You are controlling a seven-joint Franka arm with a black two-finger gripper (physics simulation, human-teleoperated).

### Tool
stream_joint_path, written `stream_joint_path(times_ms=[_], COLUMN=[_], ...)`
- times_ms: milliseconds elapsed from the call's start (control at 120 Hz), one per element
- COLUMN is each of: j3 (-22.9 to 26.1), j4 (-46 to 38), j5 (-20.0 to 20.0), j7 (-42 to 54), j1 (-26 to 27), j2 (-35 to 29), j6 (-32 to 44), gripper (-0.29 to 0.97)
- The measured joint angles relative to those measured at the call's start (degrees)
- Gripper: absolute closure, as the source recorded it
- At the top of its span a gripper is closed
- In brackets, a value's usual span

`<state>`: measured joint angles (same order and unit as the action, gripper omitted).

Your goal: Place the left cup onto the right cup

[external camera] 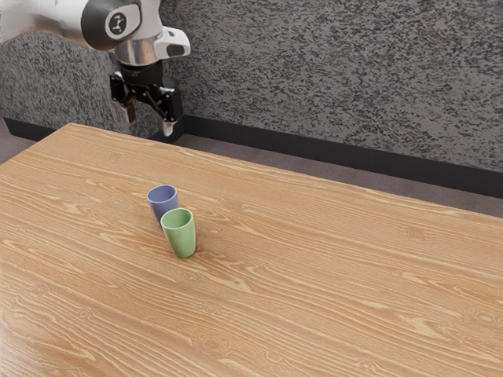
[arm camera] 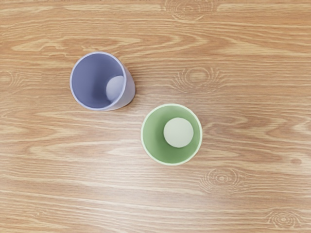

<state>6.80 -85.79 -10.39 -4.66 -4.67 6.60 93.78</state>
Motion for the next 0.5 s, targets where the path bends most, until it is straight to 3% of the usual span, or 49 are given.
stream_joint_path(times_ms=[500], j3=[-5.1], j4=[-0.5], j5=[0.0], j7=[-5.0], j1=[0.0], j2=[7.3], j6=[11.2], gripper=[0.0])
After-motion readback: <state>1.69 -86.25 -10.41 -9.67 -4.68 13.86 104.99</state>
